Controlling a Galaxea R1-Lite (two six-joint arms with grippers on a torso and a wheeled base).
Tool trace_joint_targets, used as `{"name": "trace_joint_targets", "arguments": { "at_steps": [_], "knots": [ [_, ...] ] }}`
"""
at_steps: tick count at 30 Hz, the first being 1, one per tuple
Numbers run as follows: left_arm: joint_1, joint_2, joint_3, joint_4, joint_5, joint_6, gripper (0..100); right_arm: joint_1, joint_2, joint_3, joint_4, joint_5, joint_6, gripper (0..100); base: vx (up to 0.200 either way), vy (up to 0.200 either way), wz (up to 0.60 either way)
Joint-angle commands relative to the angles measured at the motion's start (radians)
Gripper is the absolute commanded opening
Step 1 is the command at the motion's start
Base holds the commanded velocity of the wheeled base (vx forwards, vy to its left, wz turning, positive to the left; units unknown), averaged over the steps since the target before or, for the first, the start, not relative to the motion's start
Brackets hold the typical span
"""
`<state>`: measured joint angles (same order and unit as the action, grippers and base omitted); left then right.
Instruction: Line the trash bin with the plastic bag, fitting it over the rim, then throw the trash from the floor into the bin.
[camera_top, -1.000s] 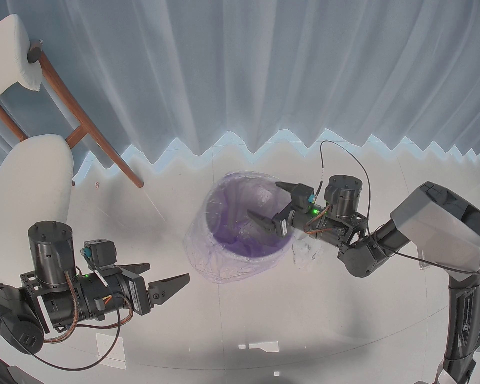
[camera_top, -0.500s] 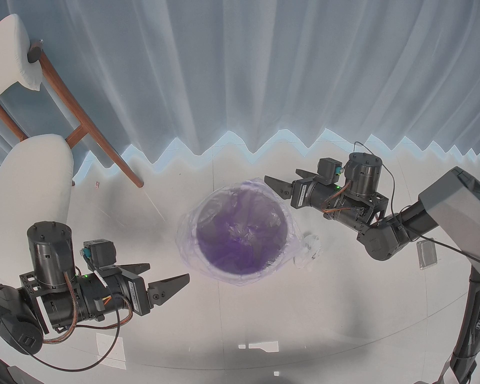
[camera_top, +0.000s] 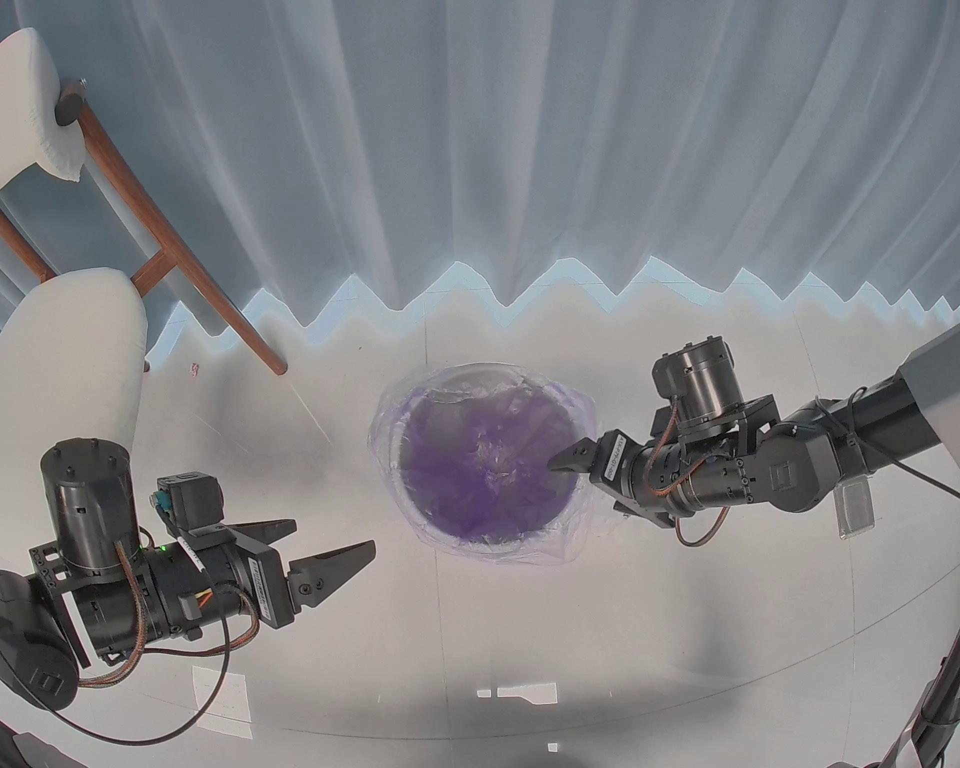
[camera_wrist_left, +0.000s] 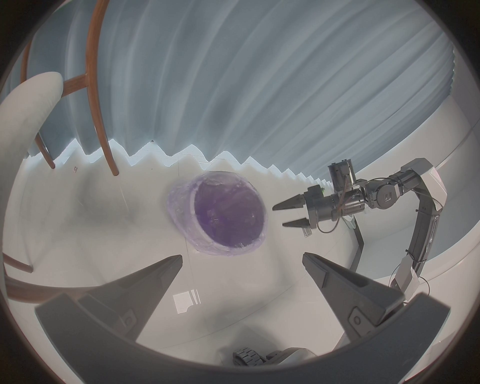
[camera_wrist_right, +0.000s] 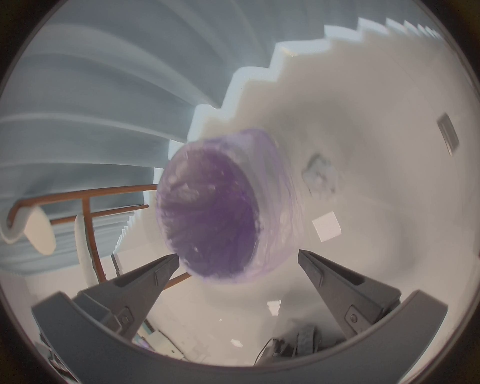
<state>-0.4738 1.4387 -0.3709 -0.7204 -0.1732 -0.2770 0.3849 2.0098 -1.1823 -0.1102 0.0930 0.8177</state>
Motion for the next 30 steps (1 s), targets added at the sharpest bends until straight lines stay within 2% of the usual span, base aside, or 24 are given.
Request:
{"name": "trace_joint_targets", "arguments": {
  "at_steps": [1, 7, 10, 11, 13, 14, 15, 16, 17, 18, 20, 21, 22, 24, 27, 30],
  "knots": [
    [0.006, -0.017, -0.002, -0.001, 0.000, -0.001, 100, 0.054, 0.037, -0.054, 0.106, -0.012, 0.106, 100, 0.000, 0.000, 0.00],
    [0.003, -0.031, -0.003, 0.007, 0.003, -0.001, 100, 0.089, 0.086, -0.062, 0.119, -0.012, 0.202, 100, 0.000, 0.000, 0.00],
    [0.001, -0.032, -0.002, 0.007, 0.003, -0.001, 100, 0.097, 0.099, -0.049, 0.115, -0.022, 0.172, 100, 0.000, 0.000, 0.00],
    [0.001, -0.032, -0.002, 0.009, 0.003, -0.001, 100, 0.095, 0.098, -0.045, 0.115, -0.038, 0.123, 100, 0.000, 0.000, 0.00],
    [0.001, -0.032, -0.002, 0.009, 0.003, -0.001, 100, 0.085, 0.087, -0.030, 0.110, -0.095, -0.028, 100, 0.000, 0.000, 0.00],
    [0.001, -0.032, -0.002, 0.009, 0.003, -0.001, 100, 0.083, 0.087, -0.030, 0.109, -0.101, -0.037, 100, 0.000, 0.000, 0.00],
    [0.001, -0.032, -0.002, 0.009, 0.003, -0.001, 100, 0.061, 0.070, -0.020, 0.086, -0.182, -0.186, 100, 0.000, 0.000, 0.00],
    [0.001, -0.032, -0.002, 0.009, 0.003, -0.001, 100, 0.055, 0.055, -0.016, 0.063, -0.205, -0.255, 100, 0.000, 0.000, 0.00],
    [0.001, -0.032, -0.002, 0.009, 0.003, -0.001, 100, 0.055, 0.052, -0.014, 0.058, -0.206, -0.268, 100, 0.000, 0.000, 0.00],
    [0.001, -0.032, -0.002, 0.009, 0.003, -0.001, 100, 0.031, 0.017, 0.010, -0.013, -0.208, -0.445, 100, 0.000, 0.000, 0.00],
    [0.000, -0.032, -0.002, 0.009, 0.003, -0.001, 100, -0.009, 0.004, 0.023, -0.083, -0.200, -0.612, 100, 0.000, 0.000, 0.00],
    [0.000, -0.031, 0.000, 0.010, 0.003, 0.001, 100, -0.017, 0.004, 0.026, -0.100, -0.196, -0.649, 100, 0.000, 0.000, 0.00],
    [0.000, -0.029, 0.001, 0.012, 0.000, -0.001, 100, -0.044, 0.010, 0.035, -0.164, -0.174, -0.758, 100, 0.000, 0.000, 0.00],
    [0.000, -0.026, 0.000, 0.016, 0.004, -0.001, 100, -0.052, 0.007, 0.041, -0.218, -0.165, -0.769, 100, 0.000, 0.000, 0.00],
    [-0.012, -0.024, -0.008, 0.070, 0.008, -0.005, 100, -0.058, -0.046, 0.061, -0.244, -0.128, -0.727, 100, 0.000, 0.000, 0.00],
    [-0.063, -0.001, -0.095, 0.134, 0.011, -0.019, 100, -0.072, -0.140, 0.070, -0.247, -0.068, -0.583, 100, 0.000, 0.000, 0.00]
  ]
}}
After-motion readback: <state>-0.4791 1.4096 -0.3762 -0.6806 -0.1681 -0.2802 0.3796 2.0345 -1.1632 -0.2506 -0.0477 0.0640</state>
